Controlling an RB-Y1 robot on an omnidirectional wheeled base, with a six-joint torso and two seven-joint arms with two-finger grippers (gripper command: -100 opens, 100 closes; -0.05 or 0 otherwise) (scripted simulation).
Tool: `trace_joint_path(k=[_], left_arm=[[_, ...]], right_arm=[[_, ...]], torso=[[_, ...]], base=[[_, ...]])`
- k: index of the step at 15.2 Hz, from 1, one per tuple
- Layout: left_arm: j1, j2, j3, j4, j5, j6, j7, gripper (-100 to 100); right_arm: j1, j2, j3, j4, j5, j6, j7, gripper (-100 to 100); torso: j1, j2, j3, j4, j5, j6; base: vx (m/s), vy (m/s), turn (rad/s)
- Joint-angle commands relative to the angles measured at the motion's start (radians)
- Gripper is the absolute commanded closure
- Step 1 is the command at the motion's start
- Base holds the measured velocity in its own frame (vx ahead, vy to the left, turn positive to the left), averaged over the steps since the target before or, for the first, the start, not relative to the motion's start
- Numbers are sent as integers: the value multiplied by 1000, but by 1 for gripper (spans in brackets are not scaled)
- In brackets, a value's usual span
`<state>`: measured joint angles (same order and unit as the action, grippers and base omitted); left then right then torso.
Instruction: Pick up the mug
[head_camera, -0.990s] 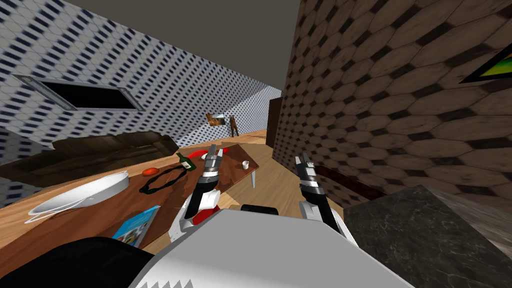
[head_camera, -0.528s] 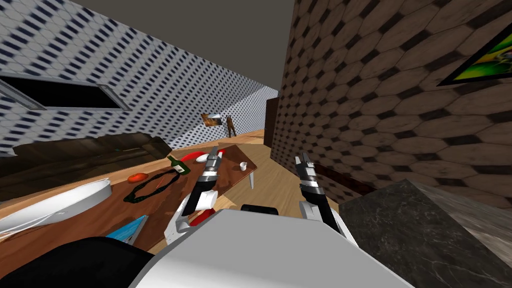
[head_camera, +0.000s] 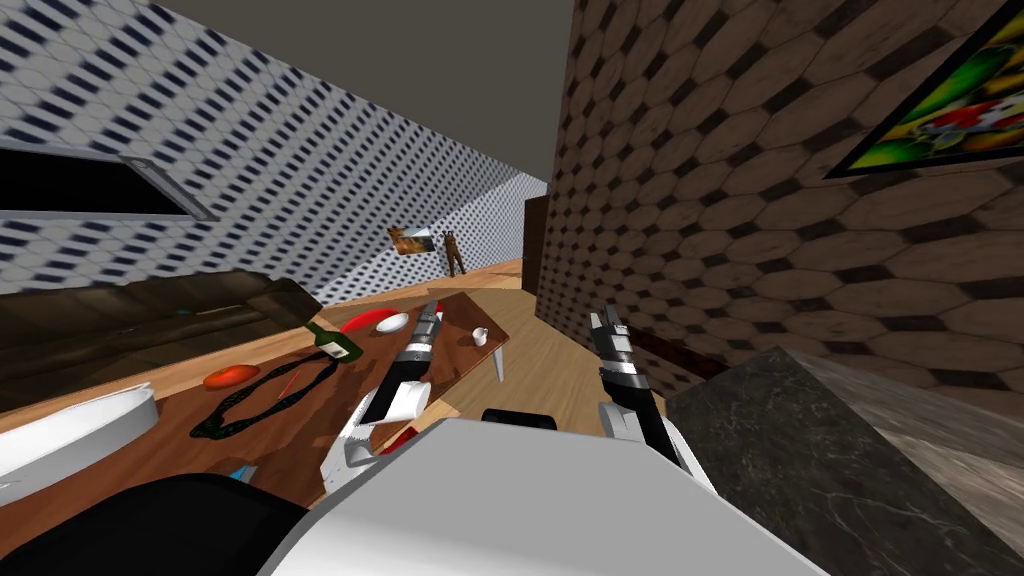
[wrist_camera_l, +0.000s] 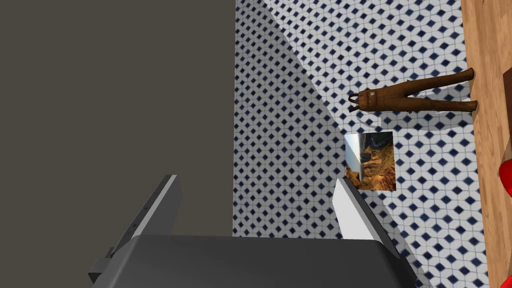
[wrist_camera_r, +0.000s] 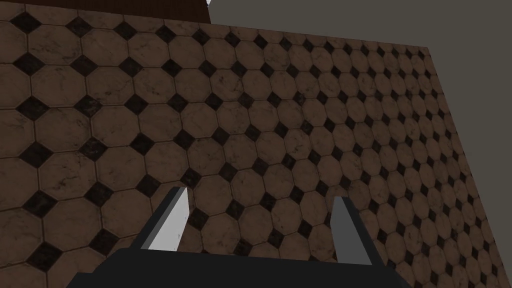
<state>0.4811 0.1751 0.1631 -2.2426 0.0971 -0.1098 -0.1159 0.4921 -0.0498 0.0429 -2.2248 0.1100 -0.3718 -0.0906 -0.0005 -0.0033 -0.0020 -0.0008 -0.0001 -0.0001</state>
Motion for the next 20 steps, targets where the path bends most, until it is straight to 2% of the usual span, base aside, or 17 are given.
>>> trace_joint_path(k=[1, 3, 4, 6, 7, 9, 10, 11, 13, 14, 16, 17, 19, 20], left_arm=[[4, 8, 18, 11, 15, 50, -20, -100], [4, 8, 18, 11, 15, 81, -20, -100], [7, 14, 33, 22, 29, 106, -37, -100], [7, 14, 33, 22, 29, 143, -37, -100], [10, 20, 50, 34, 44, 169, -55, -100], [10, 20, 50, 34, 44, 206, -55, -100], [10, 20, 50, 34, 44, 206, -55, -100], [13, 26, 66, 45, 58, 241, -74, -100], [13, 26, 66, 45, 58, 271, -74, -100], [16, 31, 83, 57, 74, 299, -93, -100], [16, 31, 83, 57, 74, 338, -93, -100], [19, 36, 100, 70, 89, 364, -113, -100], [19, 36, 100, 70, 89, 405, -113, -100], [19, 36, 100, 70, 89, 405, -113, -100]], right_arm=[[0, 0, 0, 0, 0, 0, 0, 0], [0, 0, 0, 0, 0, 0, 0, 0], [0, 0, 0, 0, 0, 0, 0, 0], [0, 0, 0, 0, 0, 0, 0, 0], [0, 0, 0, 0, 0, 0, 0, 0], [0, 0, 0, 0, 0, 0, 0, 0], [0, 0, 0, 0, 0, 0, 0, 0], [0, 0, 0, 0, 0, 0, 0, 0], [0, 0, 0, 0, 0, 0, 0, 0], [0, 0, 0, 0, 0, 0, 0, 0], [0, 0, 0, 0, 0, 0, 0, 0], [0, 0, 0, 0, 0, 0, 0, 0], [0, 0, 0, 0, 0, 0, 0, 0], [0, 0, 0, 0, 0, 0, 0, 0]], torso=[[0, 0, 0, 0, 0, 0], [0, 0, 0, 0, 0, 0], [0, 0, 0, 0, 0, 0], [0, 0, 0, 0, 0, 0], [0, 1, 0, 0, 0, 0], [0, 0, 0, 0, 0, 0], [0, 0, 0, 0, 0, 0], [0, 1, 1, 0, 0, 0], [0, 0, 0, 0, 0, 0], [0, 1, 0, 0, 0, 0], [0, 0, 0, 0, 0, 0], [0, 0, 0, 0, 0, 0], [0, 0, 0, 0, 0, 0], [-1, 1, 0, 0, 0, 0]], base=[[44, -7, -85], [37, -6, -90], [34, -7, -150], [37, -3, -91], [36, -6, -106], [41, -2, -100], [23, 1, 8], [34, -9, -117], [36, -6, -97], [44, -6, -143], [46, 1, -98], [50, -4, -141], [34, -10, -71], [17, -1, -14]])
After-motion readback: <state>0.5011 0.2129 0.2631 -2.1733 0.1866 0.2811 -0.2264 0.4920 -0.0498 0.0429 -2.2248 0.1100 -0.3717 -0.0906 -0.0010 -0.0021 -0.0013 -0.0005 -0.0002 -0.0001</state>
